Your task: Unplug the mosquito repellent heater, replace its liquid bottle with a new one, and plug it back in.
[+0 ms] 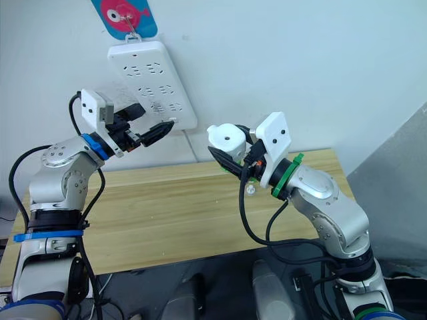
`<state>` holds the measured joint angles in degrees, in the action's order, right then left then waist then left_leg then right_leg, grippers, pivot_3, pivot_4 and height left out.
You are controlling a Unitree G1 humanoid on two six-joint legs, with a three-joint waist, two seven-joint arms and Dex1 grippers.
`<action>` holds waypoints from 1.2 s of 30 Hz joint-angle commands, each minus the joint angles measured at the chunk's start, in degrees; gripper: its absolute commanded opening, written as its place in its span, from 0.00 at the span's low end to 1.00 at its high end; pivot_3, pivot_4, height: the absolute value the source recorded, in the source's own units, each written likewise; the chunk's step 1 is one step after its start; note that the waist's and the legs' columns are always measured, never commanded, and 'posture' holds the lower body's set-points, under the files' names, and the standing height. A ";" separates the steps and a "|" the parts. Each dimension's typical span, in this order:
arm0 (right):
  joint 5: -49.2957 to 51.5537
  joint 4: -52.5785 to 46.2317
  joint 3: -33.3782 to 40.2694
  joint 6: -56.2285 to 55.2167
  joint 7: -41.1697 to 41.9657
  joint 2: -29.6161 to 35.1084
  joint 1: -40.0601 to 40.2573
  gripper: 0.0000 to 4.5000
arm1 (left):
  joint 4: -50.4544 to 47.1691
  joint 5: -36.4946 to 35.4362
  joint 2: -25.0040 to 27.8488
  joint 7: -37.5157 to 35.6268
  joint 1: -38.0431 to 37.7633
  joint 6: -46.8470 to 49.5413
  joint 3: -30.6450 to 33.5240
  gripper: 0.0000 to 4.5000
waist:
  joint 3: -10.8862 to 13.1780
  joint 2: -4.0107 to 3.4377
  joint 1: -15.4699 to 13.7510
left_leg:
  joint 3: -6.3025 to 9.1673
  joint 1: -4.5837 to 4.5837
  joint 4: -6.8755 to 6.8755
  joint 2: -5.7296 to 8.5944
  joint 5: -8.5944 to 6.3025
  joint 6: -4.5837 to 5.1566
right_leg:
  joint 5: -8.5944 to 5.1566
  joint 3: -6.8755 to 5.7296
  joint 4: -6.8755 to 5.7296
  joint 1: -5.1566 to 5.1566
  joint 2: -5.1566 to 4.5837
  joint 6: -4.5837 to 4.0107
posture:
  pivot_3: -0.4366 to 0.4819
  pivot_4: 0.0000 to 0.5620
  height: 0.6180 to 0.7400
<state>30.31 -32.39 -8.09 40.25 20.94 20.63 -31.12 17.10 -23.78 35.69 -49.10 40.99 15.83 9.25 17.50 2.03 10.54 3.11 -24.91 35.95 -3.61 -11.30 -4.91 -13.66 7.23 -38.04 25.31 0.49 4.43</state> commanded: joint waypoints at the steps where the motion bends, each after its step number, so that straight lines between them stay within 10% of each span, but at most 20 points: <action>1: 0.35 -2.53 0.86 -0.41 0.39 -0.48 -1.50 0.67 | -1.83 -0.83 -1.05 -2.56 1.45 0.00 -1.04 1.00 | 0.00 0.00 -0.10 | -0.01 -0.01 0.01 0.01 0.00 0.00 | 0.00 0.01 0.01 -0.01 -0.01 0.00 | 0.24 0.48 1.00; 5: 0.67 -2.36 1.12 0.05 0.91 -0.68 -2.08 0.67 | -1.78 -0.96 -1.65 -3.08 1.80 -0.09 -0.50 1.00 | 0.00 0.00 -0.26 | -0.02 -0.02 0.00 0.01 0.00 0.00 | 0.01 0.01 0.03 0.00 -0.01 -0.02 | 0.24 0.48 1.00; 15: 1.37 -1.09 1.25 2.13 1.03 -2.06 -4.59 0.67 | 0.34 0.48 -3.02 -1.97 2.78 -2.56 -0.30 0.33 | 0.00 0.00 -1.07 | 0.00 -0.01 0.00 0.01 0.00 0.00 | 0.05 -0.01 0.01 -0.01 -0.01 -0.09 | 0.24 0.48 1.00; 36: -8.63 16.01 -2.86 3.08 -1.96 -10.45 -18.52 0.67 | -12.83 -2.60 1.51 0.86 -5.92 8.50 2.38 0.29 | -0.01 -0.01 -0.81 | 0.01 0.00 0.06 -0.02 0.02 0.00 | 0.20 -0.03 -0.05 -0.01 0.00 -0.27 | 0.26 0.47 1.00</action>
<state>21.52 -15.06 -10.89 44.77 18.31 10.80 -48.38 5.14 -26.52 36.38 -48.91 35.69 23.67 11.12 17.49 2.02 9.73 3.12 -24.91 36.01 -3.63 -11.28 -4.91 -13.45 7.20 -38.08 25.29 0.48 4.16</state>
